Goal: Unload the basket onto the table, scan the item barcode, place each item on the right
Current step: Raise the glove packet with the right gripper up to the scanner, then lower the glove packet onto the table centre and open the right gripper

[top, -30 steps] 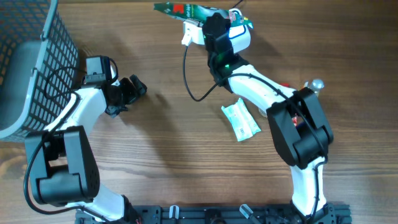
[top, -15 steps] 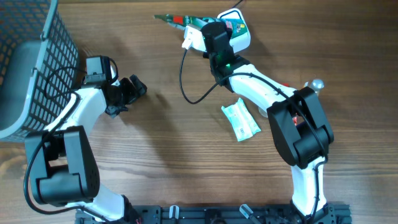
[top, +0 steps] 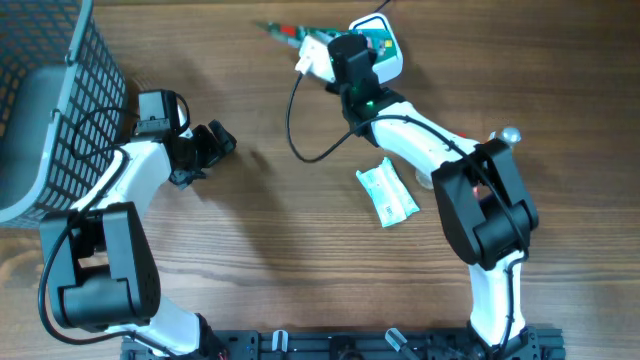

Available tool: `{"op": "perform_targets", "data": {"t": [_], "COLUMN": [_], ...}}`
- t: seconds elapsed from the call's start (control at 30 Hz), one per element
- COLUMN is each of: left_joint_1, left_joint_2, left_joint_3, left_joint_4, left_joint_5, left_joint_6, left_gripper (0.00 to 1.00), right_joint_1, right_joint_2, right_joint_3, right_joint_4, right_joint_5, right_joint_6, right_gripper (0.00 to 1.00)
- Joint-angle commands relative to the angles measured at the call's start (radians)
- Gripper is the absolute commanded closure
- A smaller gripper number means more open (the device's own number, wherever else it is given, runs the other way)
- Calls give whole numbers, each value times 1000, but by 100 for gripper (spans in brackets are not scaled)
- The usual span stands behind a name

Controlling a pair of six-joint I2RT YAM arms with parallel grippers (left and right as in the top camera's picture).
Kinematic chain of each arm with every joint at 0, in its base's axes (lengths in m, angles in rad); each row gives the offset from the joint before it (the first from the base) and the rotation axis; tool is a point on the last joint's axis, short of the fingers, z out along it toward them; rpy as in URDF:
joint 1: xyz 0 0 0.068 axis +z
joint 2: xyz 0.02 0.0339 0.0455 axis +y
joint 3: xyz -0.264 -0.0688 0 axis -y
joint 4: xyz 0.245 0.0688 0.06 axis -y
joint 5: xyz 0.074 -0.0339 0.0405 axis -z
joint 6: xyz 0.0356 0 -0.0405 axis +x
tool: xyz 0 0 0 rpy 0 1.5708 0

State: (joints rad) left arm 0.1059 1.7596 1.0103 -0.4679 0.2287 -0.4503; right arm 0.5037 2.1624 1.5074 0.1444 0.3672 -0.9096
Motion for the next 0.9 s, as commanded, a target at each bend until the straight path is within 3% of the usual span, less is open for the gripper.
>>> {"op": "perform_targets", "data": {"t": [0.0,0.1,0.2,0.3,0.43,0.57,0.7,0.87], "left_joint_1": [10,10,10,10,10,10,10,10], "left_joint_2": [-19,-19,-19,-19,-19,-19,-19,-19], "left_joint_3": [17,17,17,17,17,17,17,17], "left_joint_4": [1,1,1,1,1,1,1,1], "left_joint_5": [-14,-14,-14,-14,-14,-14,-14,-14], "left_joint_6": [1,1,1,1,1,1,1,1], "left_gripper": [0,0,0,0,0,0,0,0], "right_joint_1": [-27,-23,-11,6,10,10,16,26], "right_joint_2": [-44,-89,-177,-296,-442,-459,-452,-451], "right_joint_3": [5,5,5,5,5,2,-82,-208], "right_joint_4": [53,12,-99,-285,-612,-890,-964,-888], "right_joint_5": [42,55,49,-77,-392,-684,-762,-758], "right_joint_6": [121,-10,45,240,683,1125,1256,1307], "right_gripper": [92,91,93,93,96,95,94,92]}}
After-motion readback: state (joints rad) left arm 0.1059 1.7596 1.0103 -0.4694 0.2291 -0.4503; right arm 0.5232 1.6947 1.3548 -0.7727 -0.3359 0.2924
